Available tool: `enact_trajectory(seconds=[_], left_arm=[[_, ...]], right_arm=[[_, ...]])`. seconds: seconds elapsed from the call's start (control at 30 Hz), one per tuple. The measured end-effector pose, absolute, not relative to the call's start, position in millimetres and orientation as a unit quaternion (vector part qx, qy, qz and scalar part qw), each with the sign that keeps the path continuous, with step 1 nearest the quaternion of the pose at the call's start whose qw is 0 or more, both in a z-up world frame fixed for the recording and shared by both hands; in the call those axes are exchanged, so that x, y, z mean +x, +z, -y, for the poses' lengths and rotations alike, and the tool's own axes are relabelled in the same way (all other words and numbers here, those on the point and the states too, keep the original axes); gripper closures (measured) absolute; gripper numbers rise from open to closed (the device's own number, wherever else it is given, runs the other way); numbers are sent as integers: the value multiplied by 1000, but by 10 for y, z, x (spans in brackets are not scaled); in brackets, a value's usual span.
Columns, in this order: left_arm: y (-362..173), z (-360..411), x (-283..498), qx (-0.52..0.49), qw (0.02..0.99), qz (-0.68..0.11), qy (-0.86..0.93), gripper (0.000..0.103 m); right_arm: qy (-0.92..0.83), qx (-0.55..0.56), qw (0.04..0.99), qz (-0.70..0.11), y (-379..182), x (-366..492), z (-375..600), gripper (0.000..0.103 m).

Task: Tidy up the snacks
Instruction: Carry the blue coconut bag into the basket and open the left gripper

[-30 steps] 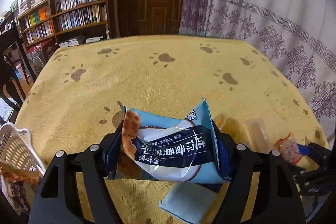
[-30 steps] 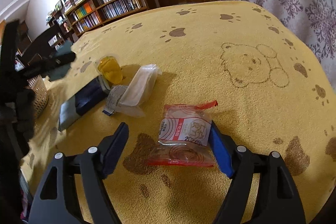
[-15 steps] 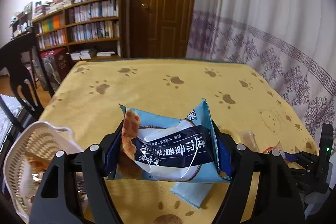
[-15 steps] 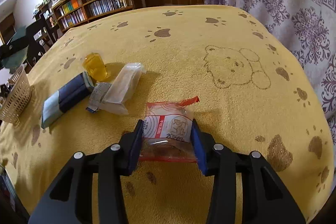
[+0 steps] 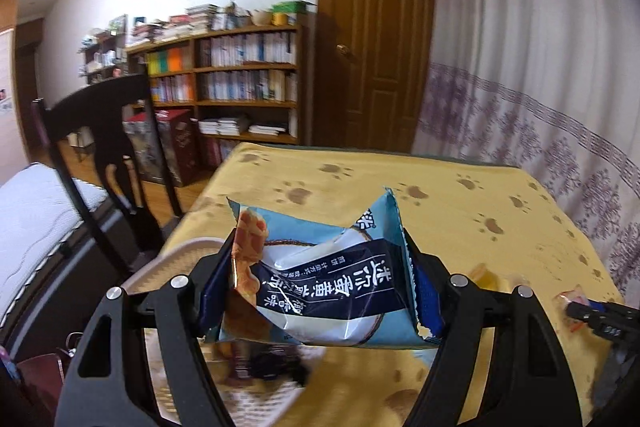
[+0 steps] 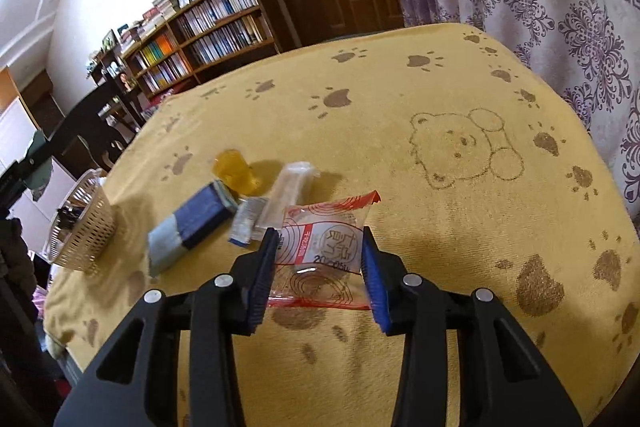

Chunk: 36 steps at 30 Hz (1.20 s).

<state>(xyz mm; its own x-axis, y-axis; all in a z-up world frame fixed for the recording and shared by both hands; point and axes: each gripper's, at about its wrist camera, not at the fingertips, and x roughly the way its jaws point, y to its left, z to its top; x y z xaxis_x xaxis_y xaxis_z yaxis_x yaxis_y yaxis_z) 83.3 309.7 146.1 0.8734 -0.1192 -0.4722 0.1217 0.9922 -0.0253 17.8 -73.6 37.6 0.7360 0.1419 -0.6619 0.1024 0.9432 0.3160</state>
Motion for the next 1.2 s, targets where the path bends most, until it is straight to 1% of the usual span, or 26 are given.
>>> enact_trajectory(seconds=[0.17,0.4,0.43,0.47,0.53,0.8,0.87,0.97,1.2], left_arm=[[1513,-3457,764,-18,971,-236,-34,27],[1440,-3844,793,-45,968,-246,-5,26],[1424,-3888,799,-50,968,-248,0,24],[1407,-3911,809,-53,967,-249,3,18],[1373,-4002,816,-66,966,-251,11,14],[1406,-4162,738,-80,967,-240,22,13],[1413,-4158,717,-77,968,-239,17,12],[1403,-4091,679,-55,969,-242,3,8],[1252,-3811,627,27,963,-265,-25,6]], right_arm=[[29,175,918,-355,451,137,666,62],[40,176,918,-354,478,111,586,62],[41,176,918,-354,478,109,581,62],[43,177,917,-354,482,104,571,62],[46,175,918,-353,493,95,549,62],[66,169,921,-346,560,37,434,62],[71,166,922,-344,584,20,405,62],[78,162,923,-339,626,-8,368,62],[86,160,924,-337,649,-26,337,62]])
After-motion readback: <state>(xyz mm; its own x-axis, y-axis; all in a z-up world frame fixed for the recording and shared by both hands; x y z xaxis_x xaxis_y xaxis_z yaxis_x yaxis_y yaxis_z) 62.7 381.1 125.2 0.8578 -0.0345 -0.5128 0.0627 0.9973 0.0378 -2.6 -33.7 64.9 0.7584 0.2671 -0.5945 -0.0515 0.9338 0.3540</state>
